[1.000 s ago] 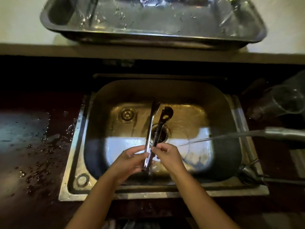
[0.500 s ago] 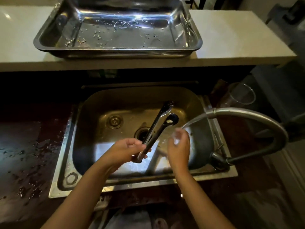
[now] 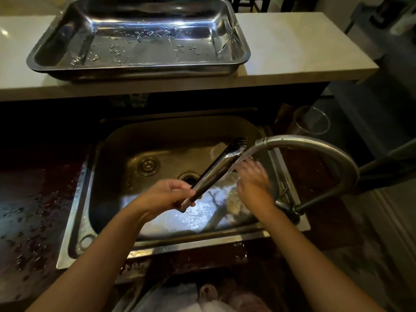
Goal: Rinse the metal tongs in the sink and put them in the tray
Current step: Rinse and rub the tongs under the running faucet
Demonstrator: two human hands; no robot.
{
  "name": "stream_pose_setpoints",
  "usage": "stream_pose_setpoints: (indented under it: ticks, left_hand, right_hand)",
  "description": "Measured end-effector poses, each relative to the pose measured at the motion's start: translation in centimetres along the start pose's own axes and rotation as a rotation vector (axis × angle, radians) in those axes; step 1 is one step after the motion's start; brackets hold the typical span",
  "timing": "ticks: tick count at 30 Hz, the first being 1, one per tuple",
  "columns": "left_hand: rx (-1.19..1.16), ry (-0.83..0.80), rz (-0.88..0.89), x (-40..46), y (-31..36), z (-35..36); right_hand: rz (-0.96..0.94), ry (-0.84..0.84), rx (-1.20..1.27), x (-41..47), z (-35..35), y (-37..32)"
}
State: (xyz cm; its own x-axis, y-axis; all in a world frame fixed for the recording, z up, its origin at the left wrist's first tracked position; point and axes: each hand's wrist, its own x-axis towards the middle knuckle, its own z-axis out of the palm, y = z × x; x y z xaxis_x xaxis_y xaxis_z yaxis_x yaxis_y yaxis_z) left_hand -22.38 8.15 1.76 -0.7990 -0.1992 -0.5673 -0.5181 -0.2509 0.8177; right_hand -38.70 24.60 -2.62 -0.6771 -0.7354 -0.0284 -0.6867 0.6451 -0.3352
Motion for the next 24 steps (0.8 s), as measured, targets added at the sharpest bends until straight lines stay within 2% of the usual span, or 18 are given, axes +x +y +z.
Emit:
stream_pose_setpoints:
  ticks: [3,4,7,10,13,17,19,21,24]
  left_hand:
    - [0.017,-0.020,-0.009,0.1,0.0,0.0]
    - [0.024,-0.027,-0.010,0.1,0.0,-0.1]
    - [0.024,-0.054,-0.008,0.0,-0.1,-0.3]
    - [0.020,-0.056,0.000,0.3,-0.2,-0.2]
    - [0.038,-0.019,0.008,1.0,-0.4,0.2]
    - [0.036,0.035,0.033,2.2,-1.1,1.4]
    - [0.014,0.027,0.050,2.7,-1.2,1.9]
    - [-0.018,0.025,0.057,3.1,-1.0,2.2]
    - [-0.018,0.013,0.060,3.6,-0.3,2.4]
  right_hand:
    - [-0.218,-0.051,0.102,-1.5,0.7,-1.1]
    - [-0.207,-0.048,0.072,-1.0,0.5,-0.8]
    - [-0.014,-0.021,-0.040,1.4,-0.5,1.2]
    - [-0.032,-0.024,-0.091,1.9,-0.6,1.6]
    - [-0.142,-0.032,-0.022,-0.4,0.4,-0.4]
    - [-0.356,-0.177,0.227,-4.8,1.5,-4.3]
    - [-0.423,-0.166,0.207,-5.0,1.5,-3.9]
    - [-0.343,-0.092,0.109,-3.5,1.0,-2.3]
    - [-0.108,-0.044,0.031,-1.1,-0.6,-0.1]
